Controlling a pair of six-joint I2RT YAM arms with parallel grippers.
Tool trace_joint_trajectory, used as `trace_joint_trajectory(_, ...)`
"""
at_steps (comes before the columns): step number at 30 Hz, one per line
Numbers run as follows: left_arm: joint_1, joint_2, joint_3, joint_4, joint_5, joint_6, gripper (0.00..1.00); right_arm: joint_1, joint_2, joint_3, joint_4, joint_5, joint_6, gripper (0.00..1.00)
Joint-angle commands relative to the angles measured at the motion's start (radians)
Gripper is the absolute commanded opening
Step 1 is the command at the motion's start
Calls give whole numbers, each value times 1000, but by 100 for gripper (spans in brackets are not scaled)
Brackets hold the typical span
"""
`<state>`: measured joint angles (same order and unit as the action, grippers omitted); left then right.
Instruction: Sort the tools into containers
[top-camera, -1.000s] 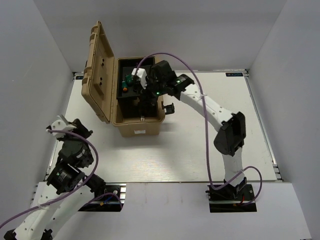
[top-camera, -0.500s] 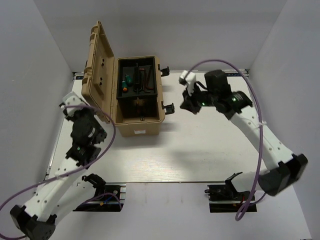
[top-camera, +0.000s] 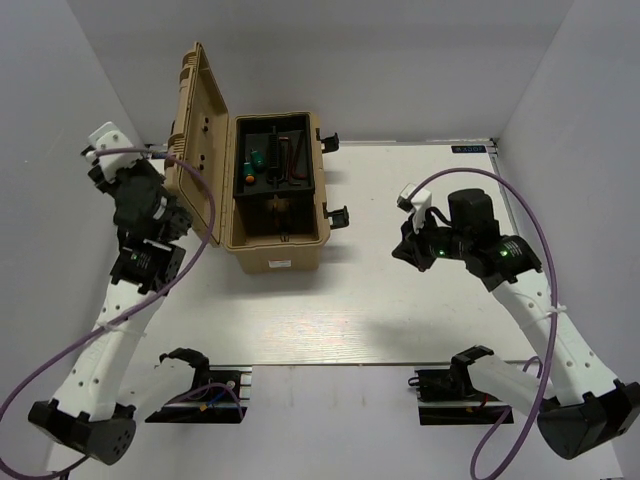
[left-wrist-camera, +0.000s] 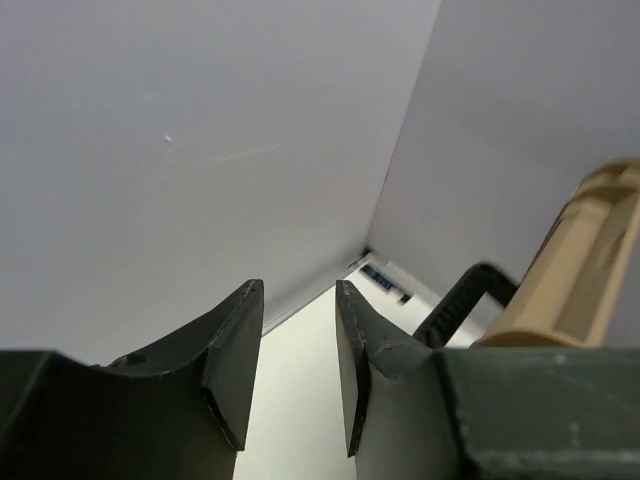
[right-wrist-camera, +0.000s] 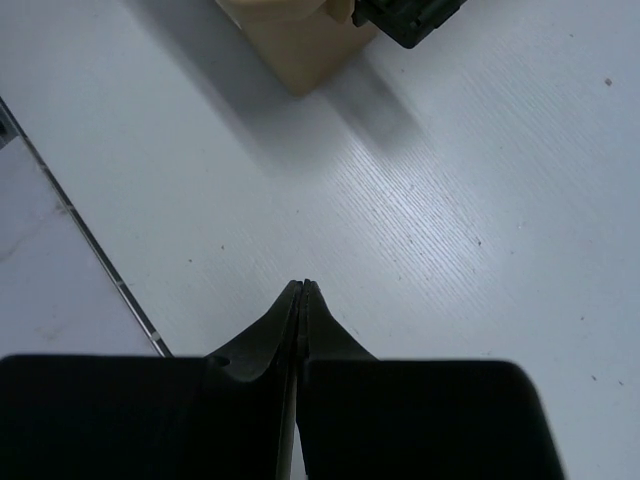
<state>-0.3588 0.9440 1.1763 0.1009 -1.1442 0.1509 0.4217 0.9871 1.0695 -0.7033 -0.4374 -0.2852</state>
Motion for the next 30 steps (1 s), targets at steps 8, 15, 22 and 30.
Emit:
trace_joint_trajectory(8,152,135,92,-475,547,-284,44,-46,-74,-39,15,-52,50,0)
trace_joint_trajectory(15,182,53,104,-541,826,-304,44,-72,-76,-54,42,-81,72,0)
trace_joint_trajectory(22,182,70,151,-621,1190,-341,44,-95,-68,-65,73,-110,110,0)
trace_joint_trajectory(30,192,255,97,-564,1653,-392,46,-126,-93,-74,80,-118,132,0)
